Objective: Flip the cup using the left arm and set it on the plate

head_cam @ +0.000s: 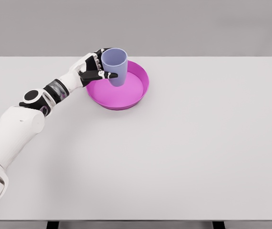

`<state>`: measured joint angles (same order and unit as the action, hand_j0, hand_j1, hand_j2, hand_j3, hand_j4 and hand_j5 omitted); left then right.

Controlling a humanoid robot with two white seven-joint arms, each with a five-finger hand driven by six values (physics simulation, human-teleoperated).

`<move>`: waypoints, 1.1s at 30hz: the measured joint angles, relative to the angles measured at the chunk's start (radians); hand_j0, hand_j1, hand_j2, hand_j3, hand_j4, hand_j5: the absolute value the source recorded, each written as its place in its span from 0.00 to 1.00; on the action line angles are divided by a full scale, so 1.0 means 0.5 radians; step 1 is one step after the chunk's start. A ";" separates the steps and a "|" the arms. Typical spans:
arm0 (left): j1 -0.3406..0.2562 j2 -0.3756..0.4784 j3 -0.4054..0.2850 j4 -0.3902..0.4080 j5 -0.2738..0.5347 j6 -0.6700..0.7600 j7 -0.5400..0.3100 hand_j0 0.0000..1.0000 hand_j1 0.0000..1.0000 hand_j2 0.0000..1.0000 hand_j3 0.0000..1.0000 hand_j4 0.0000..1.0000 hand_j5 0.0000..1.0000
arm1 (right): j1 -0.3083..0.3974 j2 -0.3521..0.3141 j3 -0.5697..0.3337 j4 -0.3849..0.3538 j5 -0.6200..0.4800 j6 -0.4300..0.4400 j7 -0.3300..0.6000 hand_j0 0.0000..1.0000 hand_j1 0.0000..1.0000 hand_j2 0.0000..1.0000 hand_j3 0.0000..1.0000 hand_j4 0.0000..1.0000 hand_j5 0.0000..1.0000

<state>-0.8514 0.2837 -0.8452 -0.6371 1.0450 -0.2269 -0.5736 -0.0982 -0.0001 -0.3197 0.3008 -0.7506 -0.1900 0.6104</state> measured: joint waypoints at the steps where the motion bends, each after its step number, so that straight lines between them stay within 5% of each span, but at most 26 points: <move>1: 0.000 0.000 -0.003 0.000 0.000 0.002 0.000 0.84 0.84 0.84 0.84 0.84 0.84 | 0.000 0.000 0.000 0.000 0.000 0.000 0.000 1.00 1.00 1.00 1.00 1.00 1.00; 9: 0.003 0.003 -0.014 0.000 0.000 0.010 0.016 1.00 1.00 1.00 1.00 1.00 1.00 | 0.000 0.000 0.000 0.000 0.000 -0.001 0.000 1.00 1.00 1.00 1.00 1.00 1.00; 33: -0.003 0.118 0.085 -0.022 -0.158 -0.006 0.040 1.00 1.00 1.00 1.00 1.00 1.00 | 0.000 0.000 0.000 0.000 0.000 0.000 0.000 1.00 1.00 1.00 1.00 1.00 1.00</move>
<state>-0.8529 0.3427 -0.8026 -0.6482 0.9659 -0.2297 -0.5533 -0.0982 -0.0001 -0.3199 0.3008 -0.7506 -0.1899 0.6104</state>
